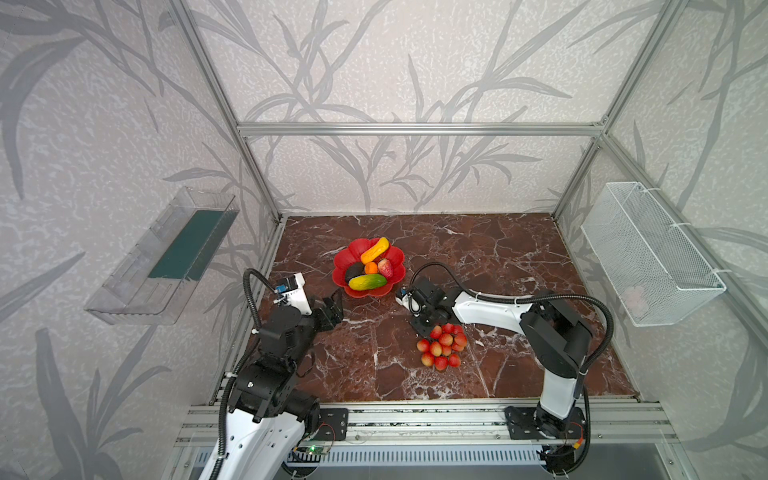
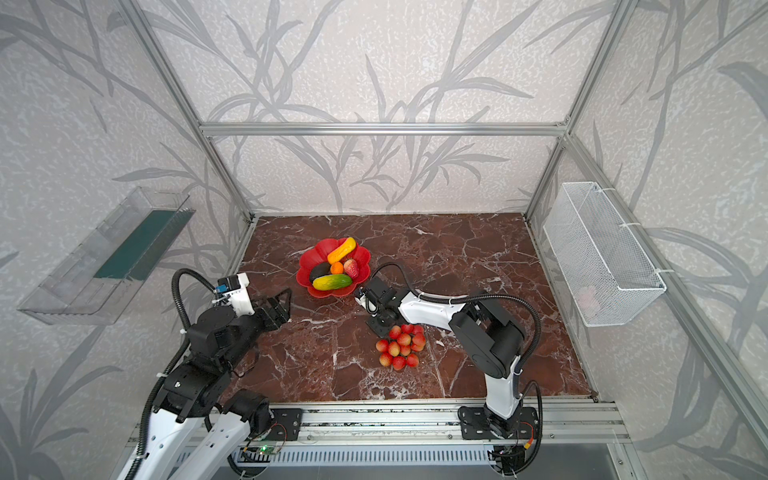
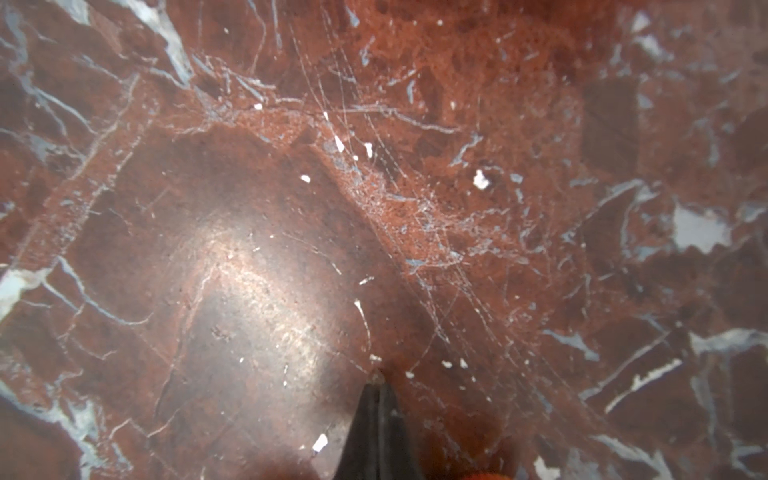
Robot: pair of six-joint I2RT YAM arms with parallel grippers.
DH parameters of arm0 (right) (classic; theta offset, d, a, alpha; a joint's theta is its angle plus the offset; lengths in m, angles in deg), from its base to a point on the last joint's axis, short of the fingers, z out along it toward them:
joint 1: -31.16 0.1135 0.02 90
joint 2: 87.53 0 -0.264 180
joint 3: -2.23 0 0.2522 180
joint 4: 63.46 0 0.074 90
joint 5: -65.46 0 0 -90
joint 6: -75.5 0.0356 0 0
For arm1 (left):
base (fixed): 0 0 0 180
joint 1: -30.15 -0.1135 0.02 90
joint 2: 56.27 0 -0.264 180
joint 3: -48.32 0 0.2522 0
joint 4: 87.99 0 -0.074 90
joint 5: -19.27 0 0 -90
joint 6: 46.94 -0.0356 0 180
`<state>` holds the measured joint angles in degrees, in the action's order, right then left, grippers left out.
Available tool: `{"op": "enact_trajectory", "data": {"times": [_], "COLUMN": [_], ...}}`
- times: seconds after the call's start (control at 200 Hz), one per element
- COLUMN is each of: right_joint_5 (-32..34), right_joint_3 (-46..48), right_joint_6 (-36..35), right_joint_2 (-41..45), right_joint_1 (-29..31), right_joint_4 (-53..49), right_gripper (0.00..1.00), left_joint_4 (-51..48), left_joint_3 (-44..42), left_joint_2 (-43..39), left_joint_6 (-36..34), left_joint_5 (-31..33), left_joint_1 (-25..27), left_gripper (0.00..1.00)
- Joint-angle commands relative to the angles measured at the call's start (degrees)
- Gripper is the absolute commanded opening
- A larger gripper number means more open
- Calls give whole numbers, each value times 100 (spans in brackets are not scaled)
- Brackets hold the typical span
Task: Place and organize the fake fruits in the fruit bowl
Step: 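Draw the left arm back while the right gripper moves over the strawberry bunch, then lower the right gripper onto the strawberry bunch stem and close on it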
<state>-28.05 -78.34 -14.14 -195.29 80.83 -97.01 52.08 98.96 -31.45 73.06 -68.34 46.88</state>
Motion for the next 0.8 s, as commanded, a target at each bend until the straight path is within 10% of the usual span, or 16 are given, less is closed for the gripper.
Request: {"op": "enact_trajectory", "data": {"times": [0.0, 0.32, 0.795], "right_joint_5": [-107, 261, 939], "right_joint_3": [-156, -436, -875], "right_joint_6": [34, -158, -167], "right_joint_2": [68, 231, -484], "right_joint_1": [32, 158, 412], "right_joint_4": [-95, -823, -1377], "right_gripper": [0, 45, 54], "left_joint_4": [-203, -265, -265], "left_joint_3": [-91, -173, -242], "left_joint_2": [-168, -321, -419], "left_joint_6": [108, 94, 22], "left_joint_5": [0, -3, -29], "left_joint_1": [-30, -30, -27], "left_gripper": [81, 81, 82]}}
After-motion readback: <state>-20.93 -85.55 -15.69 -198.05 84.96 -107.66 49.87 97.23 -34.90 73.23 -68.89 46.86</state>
